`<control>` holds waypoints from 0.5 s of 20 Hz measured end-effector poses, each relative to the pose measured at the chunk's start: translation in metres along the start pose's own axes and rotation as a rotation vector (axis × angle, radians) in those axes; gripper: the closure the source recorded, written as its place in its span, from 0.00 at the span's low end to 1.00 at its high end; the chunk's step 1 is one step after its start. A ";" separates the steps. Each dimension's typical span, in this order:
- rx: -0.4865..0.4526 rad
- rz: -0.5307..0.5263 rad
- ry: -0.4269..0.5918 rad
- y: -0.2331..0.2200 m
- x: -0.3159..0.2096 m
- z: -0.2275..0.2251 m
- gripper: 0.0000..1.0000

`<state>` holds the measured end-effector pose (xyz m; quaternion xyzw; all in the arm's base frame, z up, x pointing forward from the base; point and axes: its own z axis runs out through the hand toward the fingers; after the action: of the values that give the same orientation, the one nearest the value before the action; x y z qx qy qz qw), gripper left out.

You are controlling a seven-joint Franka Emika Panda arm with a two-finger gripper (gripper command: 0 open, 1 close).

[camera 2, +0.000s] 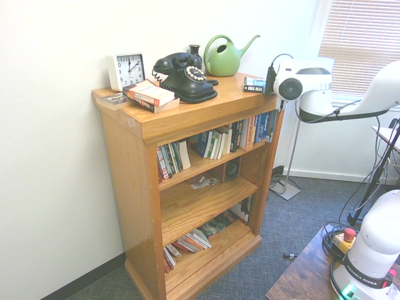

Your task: Put the book on the shelf

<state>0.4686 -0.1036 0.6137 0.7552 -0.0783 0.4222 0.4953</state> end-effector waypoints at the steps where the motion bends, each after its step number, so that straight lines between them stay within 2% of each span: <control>1: 0.000 0.000 0.000 0.000 0.000 0.000 1.00; 10: -0.002 -0.010 -0.006 -0.006 -0.001 -0.001 1.00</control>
<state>0.4706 -0.1003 0.6088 0.7565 -0.0767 0.4173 0.4978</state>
